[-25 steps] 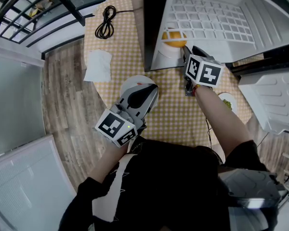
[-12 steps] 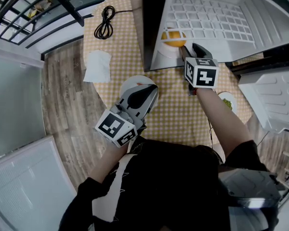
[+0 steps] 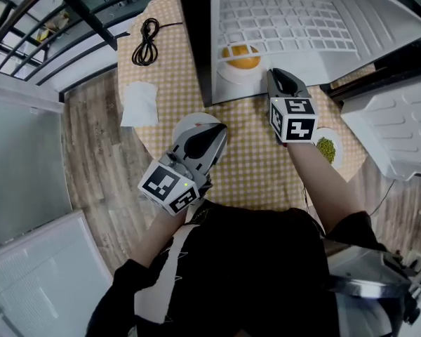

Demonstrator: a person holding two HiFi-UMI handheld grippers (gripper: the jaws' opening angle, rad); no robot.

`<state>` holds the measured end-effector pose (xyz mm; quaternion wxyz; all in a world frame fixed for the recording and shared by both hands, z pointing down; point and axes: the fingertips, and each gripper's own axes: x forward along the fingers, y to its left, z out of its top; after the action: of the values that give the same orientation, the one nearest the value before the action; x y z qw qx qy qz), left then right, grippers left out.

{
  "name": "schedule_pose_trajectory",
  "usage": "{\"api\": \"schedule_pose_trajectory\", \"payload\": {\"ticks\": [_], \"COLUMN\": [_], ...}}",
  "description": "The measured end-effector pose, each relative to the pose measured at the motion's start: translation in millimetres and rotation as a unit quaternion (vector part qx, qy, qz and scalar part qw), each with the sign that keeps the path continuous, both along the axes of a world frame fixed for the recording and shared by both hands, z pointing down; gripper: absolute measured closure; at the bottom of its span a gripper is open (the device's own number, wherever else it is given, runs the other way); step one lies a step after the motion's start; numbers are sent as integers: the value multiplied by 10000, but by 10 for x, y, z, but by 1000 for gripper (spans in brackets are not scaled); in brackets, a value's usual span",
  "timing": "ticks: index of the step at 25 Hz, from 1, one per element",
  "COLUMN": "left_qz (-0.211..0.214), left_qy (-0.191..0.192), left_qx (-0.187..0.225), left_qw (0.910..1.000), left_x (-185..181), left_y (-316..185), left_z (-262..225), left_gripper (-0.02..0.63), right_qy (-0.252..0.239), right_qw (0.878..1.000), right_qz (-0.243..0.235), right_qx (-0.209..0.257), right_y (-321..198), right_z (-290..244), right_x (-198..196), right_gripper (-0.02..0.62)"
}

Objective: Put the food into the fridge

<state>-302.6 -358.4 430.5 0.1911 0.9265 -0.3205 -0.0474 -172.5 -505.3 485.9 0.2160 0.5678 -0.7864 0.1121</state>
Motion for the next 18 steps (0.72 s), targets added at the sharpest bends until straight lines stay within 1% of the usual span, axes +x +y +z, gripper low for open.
{"api": "schedule_pose_trajectory", "payload": {"ticks": [3,8,11,14,18], "left_qz": [138,323,318,254,188], "left_qy": [-31,-123,-108,1,51], "left_qx": [129,351,421,423,549], "left_qw": [9998,9988,9985,9988,9983], "left_x": [46,95,113,145,264], "left_y": [48,188,278,383,552], "left_z": [-93,-224,-312,-408,-614], "left_gripper": [591,592,592,591,592], "right_qy": [-138,-409,-562,-779,-1019], "right_qw": [9999,9988,9977,9959,9938], "right_qz": [72,256,300,305,171], "right_qx": [29,122,247,335,400], "right_y": [149,412,570,782,1098], "right_z": [-62,-211,-352,-482,-699], "right_x": [31,90,107,142,209], "right_gripper": [567,568,570,574,578]}}
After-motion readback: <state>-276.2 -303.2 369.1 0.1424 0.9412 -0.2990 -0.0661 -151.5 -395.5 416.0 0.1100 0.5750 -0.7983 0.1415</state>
